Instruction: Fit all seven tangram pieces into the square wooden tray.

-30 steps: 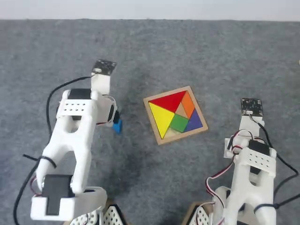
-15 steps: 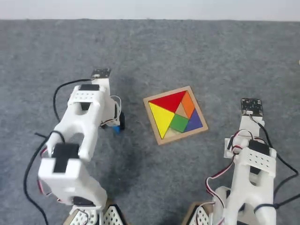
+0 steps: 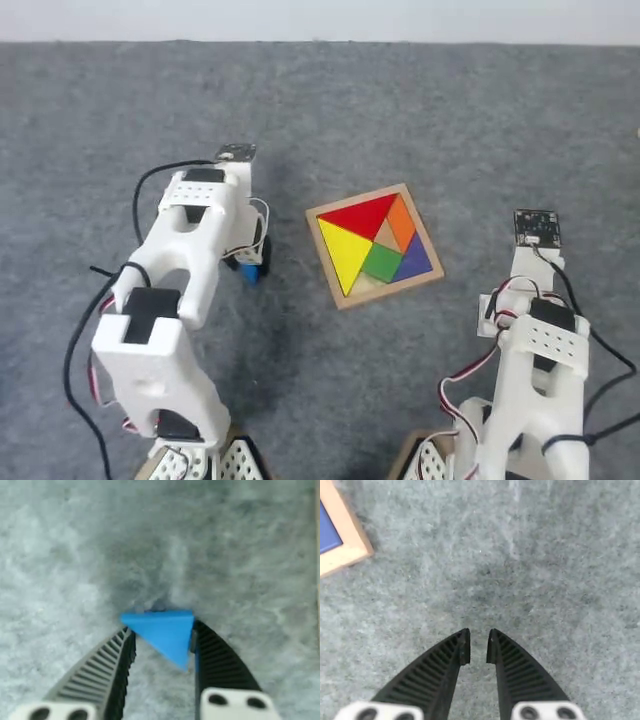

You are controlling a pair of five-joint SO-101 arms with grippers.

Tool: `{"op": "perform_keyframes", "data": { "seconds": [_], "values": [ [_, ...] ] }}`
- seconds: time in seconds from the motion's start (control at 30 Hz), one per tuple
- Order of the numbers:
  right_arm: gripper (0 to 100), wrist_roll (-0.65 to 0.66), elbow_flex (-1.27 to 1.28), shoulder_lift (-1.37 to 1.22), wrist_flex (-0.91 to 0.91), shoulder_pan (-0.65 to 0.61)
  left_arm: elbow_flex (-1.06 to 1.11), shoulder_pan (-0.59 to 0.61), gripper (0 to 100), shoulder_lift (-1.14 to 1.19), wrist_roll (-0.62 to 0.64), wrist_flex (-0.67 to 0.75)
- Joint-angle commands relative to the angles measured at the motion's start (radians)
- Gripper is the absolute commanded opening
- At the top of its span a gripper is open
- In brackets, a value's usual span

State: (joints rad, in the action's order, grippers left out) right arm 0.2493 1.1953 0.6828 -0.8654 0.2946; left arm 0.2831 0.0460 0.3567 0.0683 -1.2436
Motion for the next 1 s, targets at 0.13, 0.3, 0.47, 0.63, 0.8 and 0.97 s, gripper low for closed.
{"op": "perform_keyframes", "data": {
  "seconds": [0.13, 0.3, 0.47, 0.63, 0.8, 0.97],
  "values": [
    [9.1, 0.014, -0.009, 0.031, 0.015, -0.008, -0.050, -0.023, 15, -0.003, -0.031, 0.072],
    [9.1, 0.014, -0.009, 0.031, 0.018, -0.008, -0.088, -0.023, 8, -0.009, -0.037, 0.068],
    [9.1, 0.014, -0.006, 0.031, 0.027, -0.008, -0.117, -0.054, 5, -0.009, -0.109, 0.064],
    [9.1, 0.014, -0.006, 0.031, 0.027, -0.008, -0.128, -0.084, 5, -0.009, -0.123, 0.049],
    [9.1, 0.014, -0.006, 0.031, 0.027, -0.008, -0.173, -0.077, 9, -0.008, -0.126, 0.037],
    [9.1, 0.014, -0.006, 0.031, 0.027, -0.008, -0.186, -0.078, 12, 0.002, -0.127, 0.052]
  ]
}}
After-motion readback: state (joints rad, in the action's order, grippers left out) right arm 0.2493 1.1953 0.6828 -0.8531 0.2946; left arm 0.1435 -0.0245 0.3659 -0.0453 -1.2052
